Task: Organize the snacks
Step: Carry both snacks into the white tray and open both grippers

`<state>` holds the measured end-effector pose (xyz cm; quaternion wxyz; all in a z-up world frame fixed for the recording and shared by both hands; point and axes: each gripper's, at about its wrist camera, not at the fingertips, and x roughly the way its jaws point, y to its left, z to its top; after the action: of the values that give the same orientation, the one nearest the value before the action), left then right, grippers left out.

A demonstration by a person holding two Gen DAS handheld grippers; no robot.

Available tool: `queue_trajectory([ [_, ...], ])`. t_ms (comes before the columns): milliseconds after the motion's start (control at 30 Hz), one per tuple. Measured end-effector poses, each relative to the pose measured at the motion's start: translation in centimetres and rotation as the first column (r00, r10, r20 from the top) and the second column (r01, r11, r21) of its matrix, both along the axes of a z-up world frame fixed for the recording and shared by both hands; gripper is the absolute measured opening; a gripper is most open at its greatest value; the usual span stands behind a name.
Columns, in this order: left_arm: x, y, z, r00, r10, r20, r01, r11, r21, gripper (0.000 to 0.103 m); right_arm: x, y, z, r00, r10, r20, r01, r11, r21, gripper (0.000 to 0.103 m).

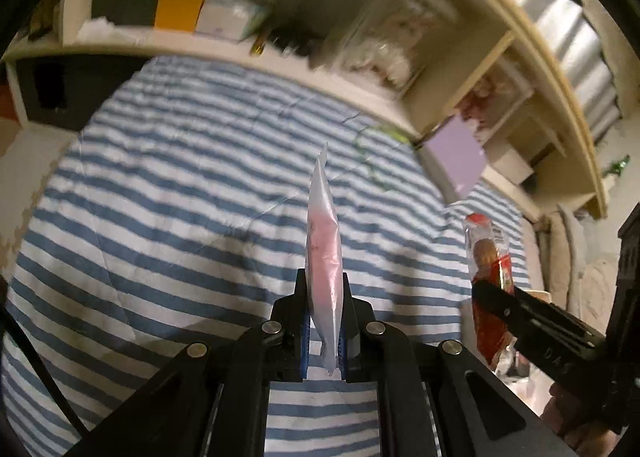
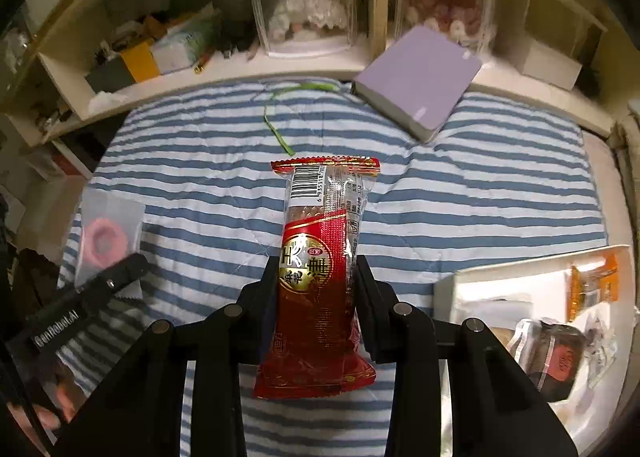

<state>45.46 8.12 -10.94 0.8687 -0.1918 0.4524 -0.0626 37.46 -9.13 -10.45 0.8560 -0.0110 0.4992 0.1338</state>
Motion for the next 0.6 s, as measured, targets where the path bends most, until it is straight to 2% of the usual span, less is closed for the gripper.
queue_trajectory([
  [367,-5.5,-2.0,7.1,0.991,-0.076,0.115,0.071,0.996,0.045,0.010,-3.9,-3.5,4.9,0.995,-0.010,0.097,0.009,1.000,0.018,0.035],
  [600,-8.9,-4.9,10.0,0.973,-0.165,0.159,0.155,0.985,0.074,0.010,-6.4,-5.7,7.6,0.990,-0.023,0.142,0.019,0.999,0.033,0.035],
])
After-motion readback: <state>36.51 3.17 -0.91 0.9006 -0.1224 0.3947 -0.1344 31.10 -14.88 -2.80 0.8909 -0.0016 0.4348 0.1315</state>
